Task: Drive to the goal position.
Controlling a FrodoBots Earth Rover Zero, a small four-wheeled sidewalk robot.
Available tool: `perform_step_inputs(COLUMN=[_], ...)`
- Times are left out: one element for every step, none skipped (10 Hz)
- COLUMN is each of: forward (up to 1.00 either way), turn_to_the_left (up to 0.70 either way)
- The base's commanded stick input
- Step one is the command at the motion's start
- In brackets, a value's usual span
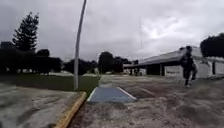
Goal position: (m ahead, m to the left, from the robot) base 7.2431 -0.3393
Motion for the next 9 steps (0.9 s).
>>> perform_step_inputs(forward=[0.5,0.5,0.5,0.5,0.5,0.5,0.5,0.5,0.5], turn_to_the_left=[0.0,0.0,0.0,0.0,0.0,0.0,0.0,0.0,0.0])
